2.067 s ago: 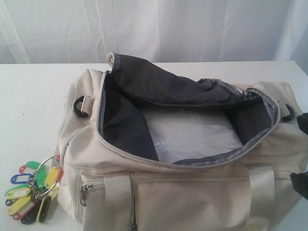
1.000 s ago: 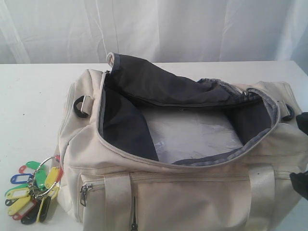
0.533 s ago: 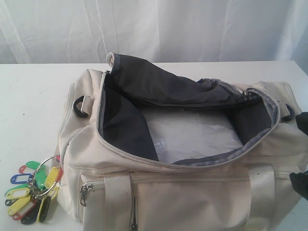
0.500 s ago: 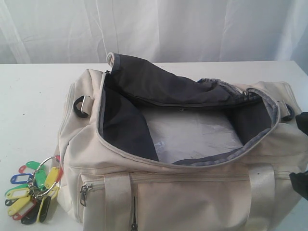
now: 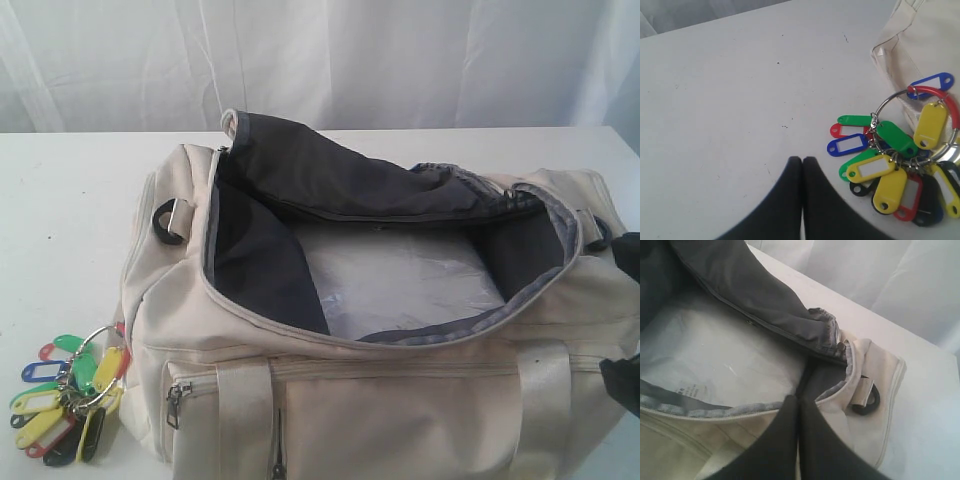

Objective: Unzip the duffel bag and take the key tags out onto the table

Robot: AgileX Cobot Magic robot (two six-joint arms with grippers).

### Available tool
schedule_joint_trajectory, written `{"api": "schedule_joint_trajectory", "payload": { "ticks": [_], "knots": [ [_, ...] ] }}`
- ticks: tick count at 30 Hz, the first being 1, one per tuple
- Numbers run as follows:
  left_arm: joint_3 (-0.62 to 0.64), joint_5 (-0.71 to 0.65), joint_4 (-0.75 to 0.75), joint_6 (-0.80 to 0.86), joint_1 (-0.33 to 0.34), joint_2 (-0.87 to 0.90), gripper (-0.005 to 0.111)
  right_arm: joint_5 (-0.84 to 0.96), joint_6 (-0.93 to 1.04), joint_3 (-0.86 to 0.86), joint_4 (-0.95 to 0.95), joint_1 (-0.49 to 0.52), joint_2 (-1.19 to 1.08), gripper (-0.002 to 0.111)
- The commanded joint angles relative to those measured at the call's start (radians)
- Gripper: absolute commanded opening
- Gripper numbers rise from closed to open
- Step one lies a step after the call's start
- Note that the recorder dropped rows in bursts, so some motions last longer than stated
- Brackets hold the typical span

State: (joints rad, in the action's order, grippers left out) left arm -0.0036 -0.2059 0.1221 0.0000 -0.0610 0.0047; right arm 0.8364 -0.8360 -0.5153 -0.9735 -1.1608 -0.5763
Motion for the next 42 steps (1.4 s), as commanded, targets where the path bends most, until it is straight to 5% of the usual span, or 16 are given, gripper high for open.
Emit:
{"api": "schedule_joint_trajectory", "payload": {
  "ticks": [1,6,42],
  "knots": [
    [0.004,0.001,-0.011,0.0,0.001,-0.005,0.0,-0.004,-0.006,0.006,-0.01,0.004,0.005,0.0],
    [0.004,-0.004,-0.175,0.0,0.001,-0.005,0.0,-0.004,-0.006,0.006,0.001,0.004,0.005,0.0],
    [0.004,-0.001,-0.173,0.0,0.005,-0.005,0.0,-0.004,0.012,0.006,0.001,0.004,0.005,0.0]
  ]
}}
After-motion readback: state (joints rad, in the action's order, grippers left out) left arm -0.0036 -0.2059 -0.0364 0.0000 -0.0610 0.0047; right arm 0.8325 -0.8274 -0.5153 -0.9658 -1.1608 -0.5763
